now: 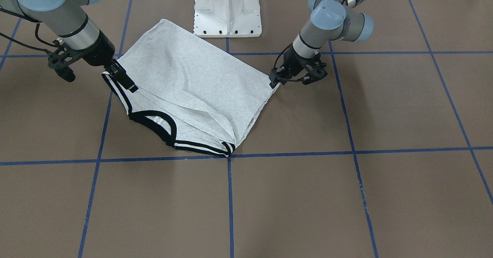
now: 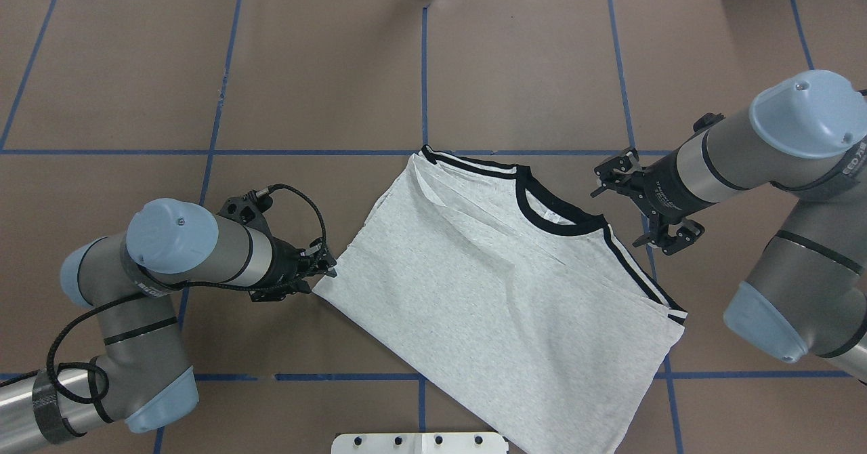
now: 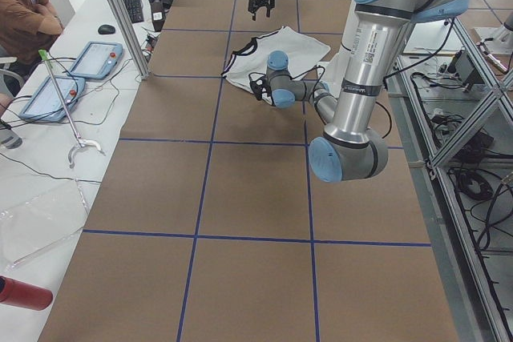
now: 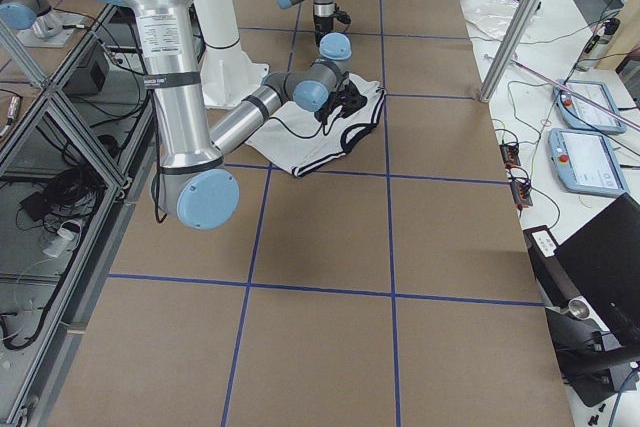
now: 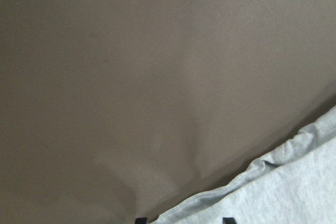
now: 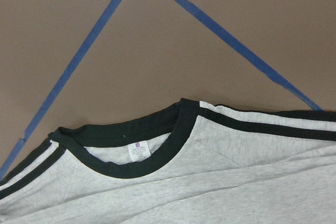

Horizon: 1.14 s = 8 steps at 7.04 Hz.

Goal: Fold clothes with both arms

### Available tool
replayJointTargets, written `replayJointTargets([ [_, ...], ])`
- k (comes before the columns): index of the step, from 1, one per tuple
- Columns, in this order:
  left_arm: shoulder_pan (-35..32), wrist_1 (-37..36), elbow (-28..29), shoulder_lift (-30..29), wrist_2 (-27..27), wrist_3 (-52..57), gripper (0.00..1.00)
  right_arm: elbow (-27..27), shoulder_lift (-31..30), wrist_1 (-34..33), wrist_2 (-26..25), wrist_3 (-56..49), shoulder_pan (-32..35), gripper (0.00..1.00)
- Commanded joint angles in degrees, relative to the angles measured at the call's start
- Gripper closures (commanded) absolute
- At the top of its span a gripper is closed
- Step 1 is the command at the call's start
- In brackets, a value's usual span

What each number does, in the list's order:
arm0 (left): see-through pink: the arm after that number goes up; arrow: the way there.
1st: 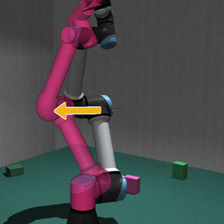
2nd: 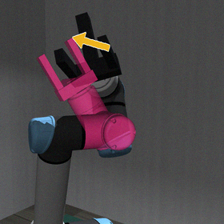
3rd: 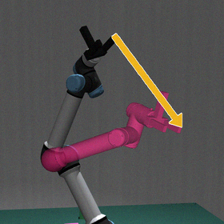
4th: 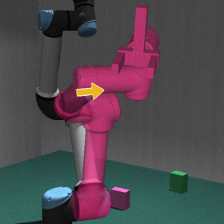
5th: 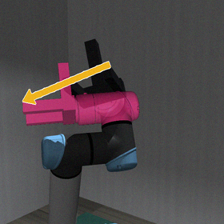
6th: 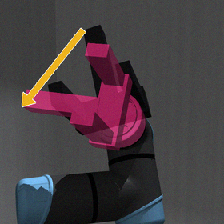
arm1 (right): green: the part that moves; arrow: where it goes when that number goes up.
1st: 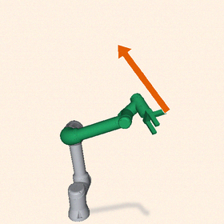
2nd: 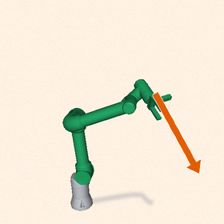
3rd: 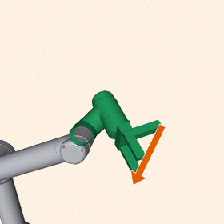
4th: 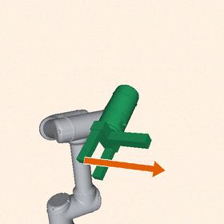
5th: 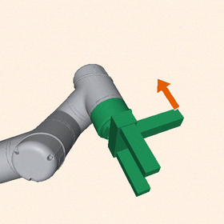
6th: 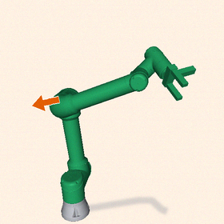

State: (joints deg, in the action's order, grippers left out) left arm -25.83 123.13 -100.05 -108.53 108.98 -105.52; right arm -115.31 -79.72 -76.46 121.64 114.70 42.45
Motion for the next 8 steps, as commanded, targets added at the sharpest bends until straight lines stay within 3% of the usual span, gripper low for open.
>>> replayJointTargets([
  [1, 0.3, 0.0, 0.1, 0.1, 0.0, 0.0, 0.45, 0.0, 0.0, 0.0, 0.0, 0.0, 0.0, 0.00],
  [6, 1.0, 0.0, 0.6, 0.3, -0.1, 0.0, 0.52, 0.1, 0.0, 0.0, 0.0, 0.0, 0.0, 0.00],
  [7, 1.0, 0.0, 0.6, 0.2, -0.1, -0.1, 0.65, 0.1, 0.0, -0.1, 0.0, 0.0, 0.0, 0.00],
  [8, 1.0, -0.1, 0.6, 0.2, -0.1, 0.0, 1.00, 0.2, 0.0, -0.1, 0.0, 0.0, 0.0, 0.00],
])
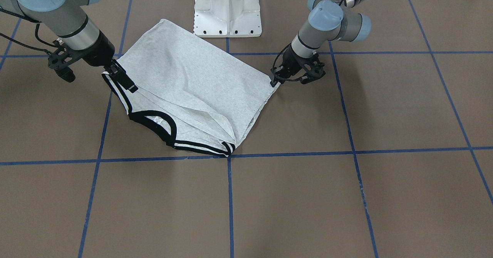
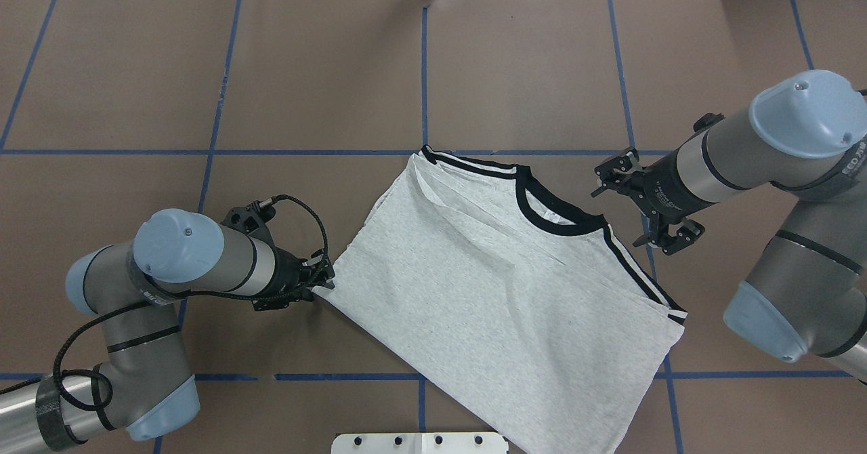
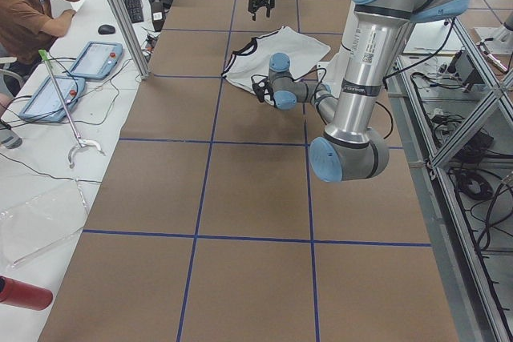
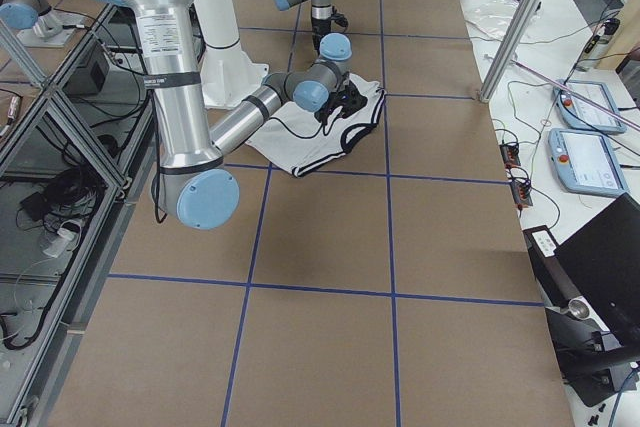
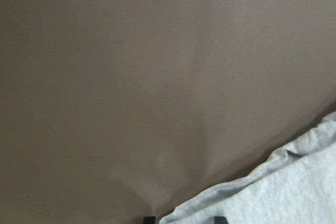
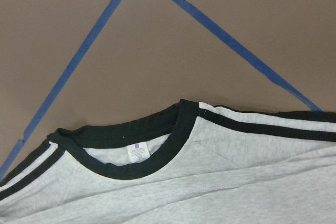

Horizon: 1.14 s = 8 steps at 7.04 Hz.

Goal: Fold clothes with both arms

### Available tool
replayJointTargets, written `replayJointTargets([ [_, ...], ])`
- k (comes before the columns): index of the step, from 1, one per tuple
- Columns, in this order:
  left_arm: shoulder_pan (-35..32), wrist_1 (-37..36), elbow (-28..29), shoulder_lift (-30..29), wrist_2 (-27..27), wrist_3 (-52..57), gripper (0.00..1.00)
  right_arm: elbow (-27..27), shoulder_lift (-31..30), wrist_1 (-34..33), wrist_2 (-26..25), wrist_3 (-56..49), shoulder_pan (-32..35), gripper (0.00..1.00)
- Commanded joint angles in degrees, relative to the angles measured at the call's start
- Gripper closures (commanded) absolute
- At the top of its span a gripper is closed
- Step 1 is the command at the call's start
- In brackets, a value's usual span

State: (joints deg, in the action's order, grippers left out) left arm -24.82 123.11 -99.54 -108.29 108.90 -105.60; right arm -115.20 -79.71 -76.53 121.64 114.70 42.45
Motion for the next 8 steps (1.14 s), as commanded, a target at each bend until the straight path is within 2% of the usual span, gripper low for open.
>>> replayJointTargets([
  [1, 0.0, -0.1, -0.2, -0.2, 0.1, 0.2, 1.00, 0.1, 0.0, 0.0, 0.0, 0.0, 0.0, 0.00],
  [3, -0.8, -1.7, -2.0, 0.4, 0.5, 2.1, 1.00, -0.2, 0.1, 0.0, 0.0, 0.0, 0.1, 0.00],
  [4, -3.0, -4.7, -2.0, -0.5, 0.4, 8.2, 1.00, -0.2, 0.1, 0.0, 0.0, 0.0, 0.1, 0.00],
  [5, -7.3, -4.9, 1.4, -3.4, 0.4, 13.2, 1.00, -0.2, 0.1, 0.0, 0.0, 0.0, 0.1, 0.00],
  [6, -12.6, -4.5, 7.9, -9.2, 0.5, 15.8, 1.00, -0.2, 0.1, 0.0, -0.1, 0.1, 0.1, 0.00],
  [7, -16.1, -2.8, 17.4, -16.3, 0.5, 16.2, 1.00, -0.2, 0.5, 0.1, -0.4, 0.1, 0.1, 0.00],
  [8, -19.7, 2.3, 28.4, -22.9, 0.5, 17.1, 1.00, -0.2, 1.7, 0.1, -2.0, 0.2, 0.1, 0.00],
])
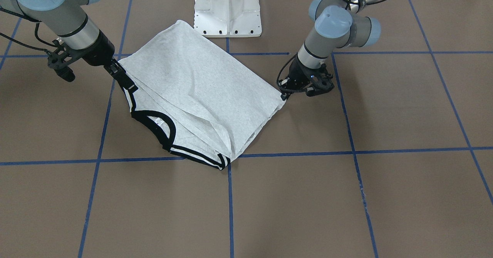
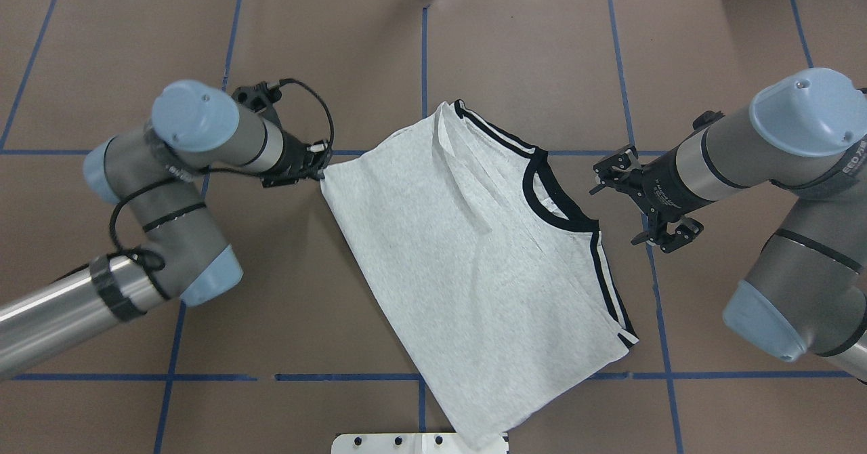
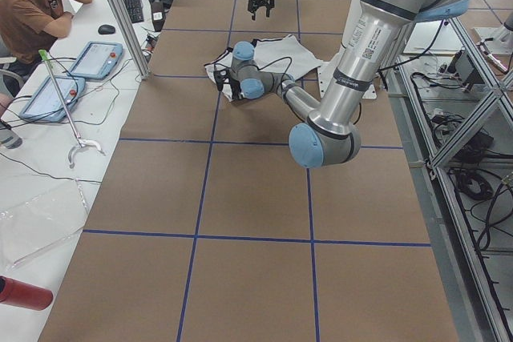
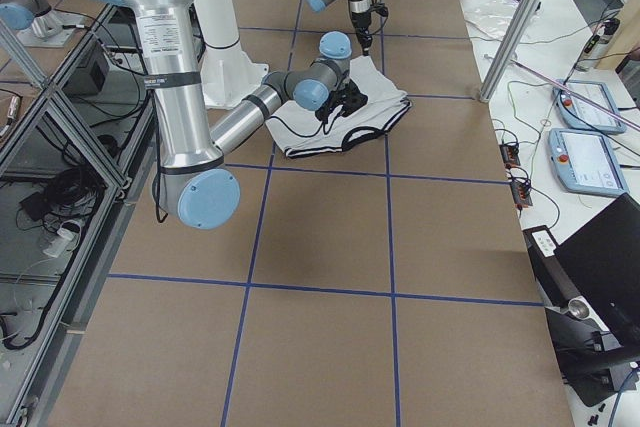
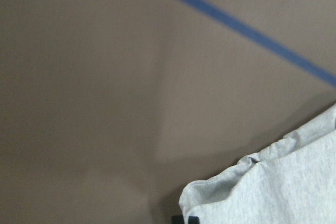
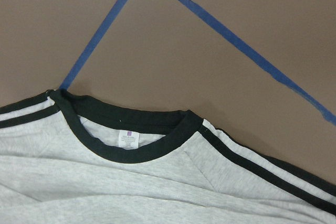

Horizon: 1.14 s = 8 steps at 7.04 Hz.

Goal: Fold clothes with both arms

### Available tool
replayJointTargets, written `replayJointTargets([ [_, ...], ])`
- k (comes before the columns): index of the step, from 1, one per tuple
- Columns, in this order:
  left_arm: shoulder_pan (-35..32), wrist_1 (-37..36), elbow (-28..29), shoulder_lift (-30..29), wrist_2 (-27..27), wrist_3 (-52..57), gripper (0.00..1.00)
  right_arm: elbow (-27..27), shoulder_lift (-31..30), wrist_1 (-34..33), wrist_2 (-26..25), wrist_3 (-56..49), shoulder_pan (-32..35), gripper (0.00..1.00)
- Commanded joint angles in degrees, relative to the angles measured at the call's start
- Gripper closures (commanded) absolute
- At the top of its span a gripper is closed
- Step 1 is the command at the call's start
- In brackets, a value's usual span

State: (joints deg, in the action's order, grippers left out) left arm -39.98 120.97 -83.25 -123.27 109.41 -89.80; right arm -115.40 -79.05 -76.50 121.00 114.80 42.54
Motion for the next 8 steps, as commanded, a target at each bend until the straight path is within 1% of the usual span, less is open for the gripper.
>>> replayJointTargets([
  [1, -5.4, 13.5, 23.9, -14.2, 0.1, 1.9, 1.00, 0.2, 1.4, 0.0, -2.9, 0.1, -0.3, 0.00],
  [2, -6.4, 18.6, 32.9, -19.2, 0.0, 2.0, 1.00, 0.1, 2.0, -0.2, -3.9, 0.1, -0.5, 0.00],
  [3, -7.0, 19.4, 34.3, -20.0, 0.0, 2.1, 0.91, 0.1, 2.1, -0.1, -4.7, 0.1, -0.6, 0.00],
  [4, -7.0, 19.7, 34.4, -20.4, 0.0, 2.1, 0.68, 0.3, 3.1, -0.1, -5.8, 0.1, -0.9, 0.00],
  [5, -7.0, 19.9, 34.4, -20.5, 0.1, 2.2, 0.54, 0.3, 3.7, -0.1, -7.2, 0.1, -1.7, 0.00],
  [6, -7.1, 19.8, 32.5, -20.5, 0.4, 2.1, 0.48, 0.3, 4.5, -0.3, -8.9, 0.6, -4.2, 0.00],
  [7, -7.1, 19.7, 28.6, -18.4, 3.6, 1.9, 0.45, 0.0, 4.6, -0.2, -12.8, 0.8, -7.7, 0.00],
  [8, -7.0, 19.5, 22.2, -13.8, 5.3, 1.8, 0.44, -0.4, 5.5, -0.4, -15.9, 2.3, -11.1, 0.00],
])
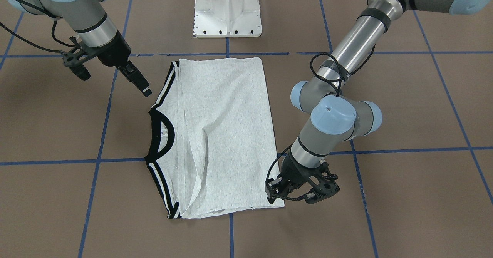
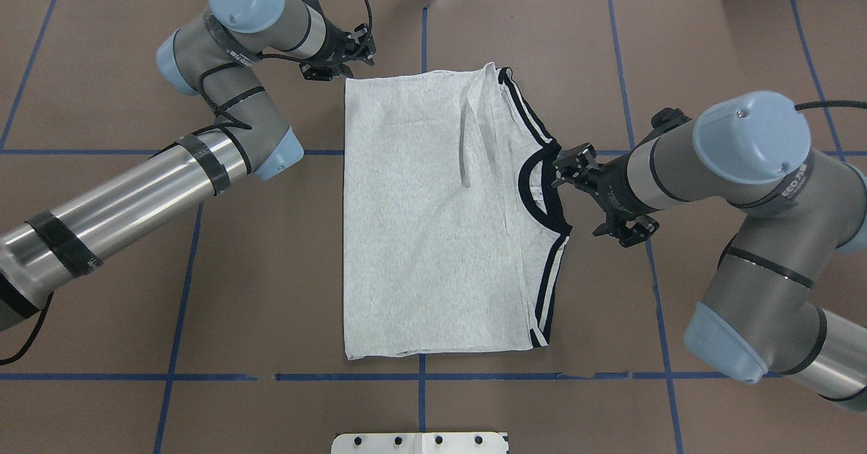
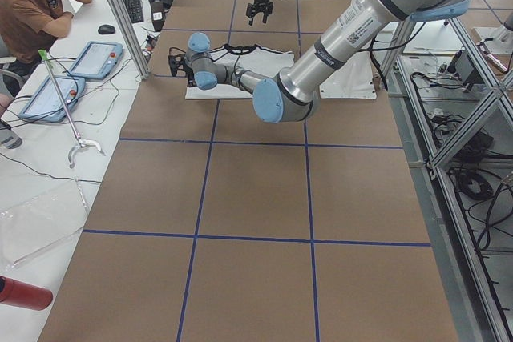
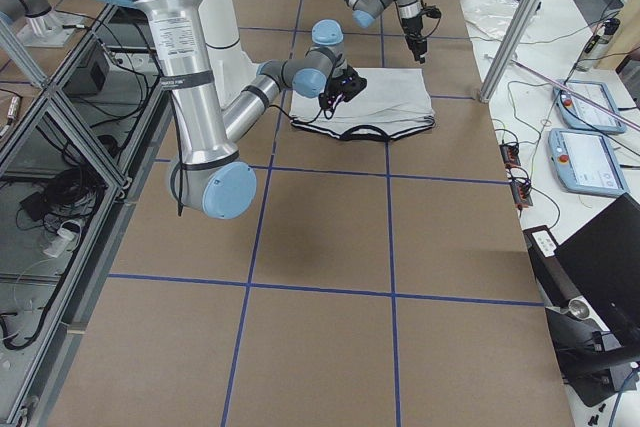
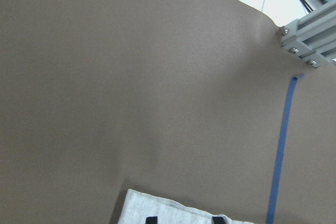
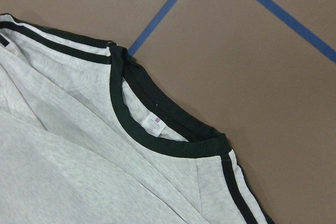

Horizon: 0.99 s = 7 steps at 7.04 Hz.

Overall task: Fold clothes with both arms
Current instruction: 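Move the left gripper to a near corner while the right grasps the other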

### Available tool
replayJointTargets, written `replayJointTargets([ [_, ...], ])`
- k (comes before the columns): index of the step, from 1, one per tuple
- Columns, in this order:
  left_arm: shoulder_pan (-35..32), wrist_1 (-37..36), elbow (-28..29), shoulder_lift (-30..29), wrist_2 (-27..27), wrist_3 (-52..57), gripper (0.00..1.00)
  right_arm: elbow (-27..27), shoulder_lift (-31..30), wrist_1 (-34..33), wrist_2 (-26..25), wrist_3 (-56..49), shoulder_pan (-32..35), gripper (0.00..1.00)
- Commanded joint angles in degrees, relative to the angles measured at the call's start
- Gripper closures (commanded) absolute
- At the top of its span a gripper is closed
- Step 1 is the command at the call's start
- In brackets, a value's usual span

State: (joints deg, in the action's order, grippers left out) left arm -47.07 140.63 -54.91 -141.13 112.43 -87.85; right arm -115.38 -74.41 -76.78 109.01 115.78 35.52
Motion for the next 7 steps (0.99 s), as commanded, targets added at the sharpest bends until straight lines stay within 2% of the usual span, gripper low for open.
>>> replayJointTargets([
  [1, 0.0, -0.4, -8.8, 6.0, 3.7, -0.2, 0.44, -0.5, 0.8, -0.1, -9.5, 7.7, -9.8, 0.00],
  [2, 0.0, -0.7, -9.0, 6.1, 5.4, -0.4, 0.44, -0.6, 0.7, -0.2, -16.6, 12.1, -16.2, 0.00],
  [4, 0.0, -0.8, -9.3, 6.2, 5.7, -0.4, 0.43, -0.6, -0.1, -3.0, -21.6, 19.4, -22.4, 0.00],
  [7, 0.2, -0.7, -9.4, 7.0, 5.4, -0.4, 0.43, 0.0, -2.2, -3.1, -21.9, 22.6, -24.6, 0.00],
])
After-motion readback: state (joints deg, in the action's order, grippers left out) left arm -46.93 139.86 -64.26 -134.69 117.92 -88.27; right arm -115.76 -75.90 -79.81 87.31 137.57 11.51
